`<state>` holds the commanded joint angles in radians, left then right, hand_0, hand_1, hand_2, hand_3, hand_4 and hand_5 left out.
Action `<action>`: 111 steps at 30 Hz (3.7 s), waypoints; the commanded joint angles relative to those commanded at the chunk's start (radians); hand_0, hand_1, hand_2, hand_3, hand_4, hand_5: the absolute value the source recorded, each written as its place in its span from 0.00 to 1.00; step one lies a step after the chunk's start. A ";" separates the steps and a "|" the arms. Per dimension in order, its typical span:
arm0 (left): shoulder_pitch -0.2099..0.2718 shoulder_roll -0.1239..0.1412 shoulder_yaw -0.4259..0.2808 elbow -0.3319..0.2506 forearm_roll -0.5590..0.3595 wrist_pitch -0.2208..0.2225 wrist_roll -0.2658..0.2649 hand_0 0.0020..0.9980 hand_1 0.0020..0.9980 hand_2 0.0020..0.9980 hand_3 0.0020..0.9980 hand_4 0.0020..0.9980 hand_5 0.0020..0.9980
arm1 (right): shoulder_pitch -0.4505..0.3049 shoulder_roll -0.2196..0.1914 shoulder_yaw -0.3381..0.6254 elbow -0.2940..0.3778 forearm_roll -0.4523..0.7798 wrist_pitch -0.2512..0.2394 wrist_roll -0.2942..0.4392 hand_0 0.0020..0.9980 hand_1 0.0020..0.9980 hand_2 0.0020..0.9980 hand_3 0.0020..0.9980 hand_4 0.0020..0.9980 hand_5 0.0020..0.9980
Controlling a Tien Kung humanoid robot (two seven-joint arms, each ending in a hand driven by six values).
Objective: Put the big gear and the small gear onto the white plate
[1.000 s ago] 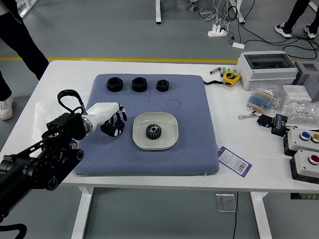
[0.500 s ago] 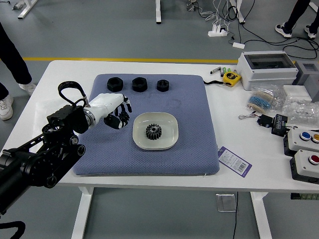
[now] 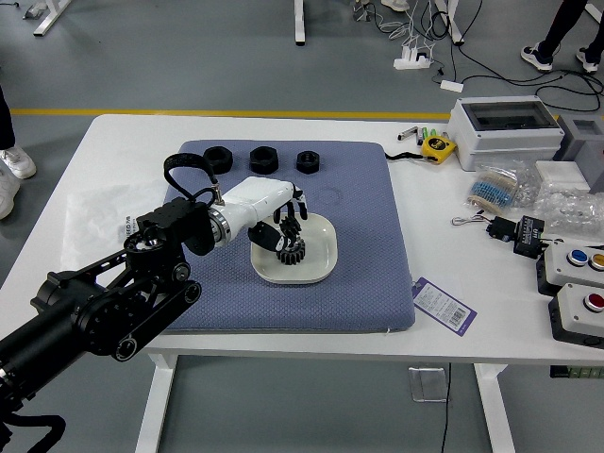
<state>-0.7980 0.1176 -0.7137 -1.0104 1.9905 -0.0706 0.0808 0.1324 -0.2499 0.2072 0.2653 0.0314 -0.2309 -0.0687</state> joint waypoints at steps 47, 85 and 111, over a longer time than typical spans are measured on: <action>-0.114 -0.027 0.204 0.160 0.009 0.000 -0.036 0.39 0.45 0.50 0.56 0.66 0.03 | -0.004 -0.002 0.011 0.003 -0.017 -0.004 -0.006 0.68 0.66 0.74 0.59 0.80 0.72; -0.131 -0.034 0.191 0.186 0.007 -0.012 -0.033 0.39 0.46 0.50 0.56 0.66 0.02 | 0.004 -0.003 0.009 0.002 -0.014 -0.002 -0.006 0.68 0.66 0.74 0.59 0.80 0.72; -0.131 -0.037 0.183 0.194 0.006 -0.014 -0.038 0.44 0.54 0.59 0.61 0.90 0.14 | 0.006 -0.004 0.009 0.002 -0.012 0.000 -0.006 0.68 0.66 0.74 0.59 0.80 0.72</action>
<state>-0.9294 0.0808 -0.5306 -0.8162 1.9963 -0.0849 0.0429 0.1389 -0.2541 0.2157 0.2669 0.0193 -0.2313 -0.0744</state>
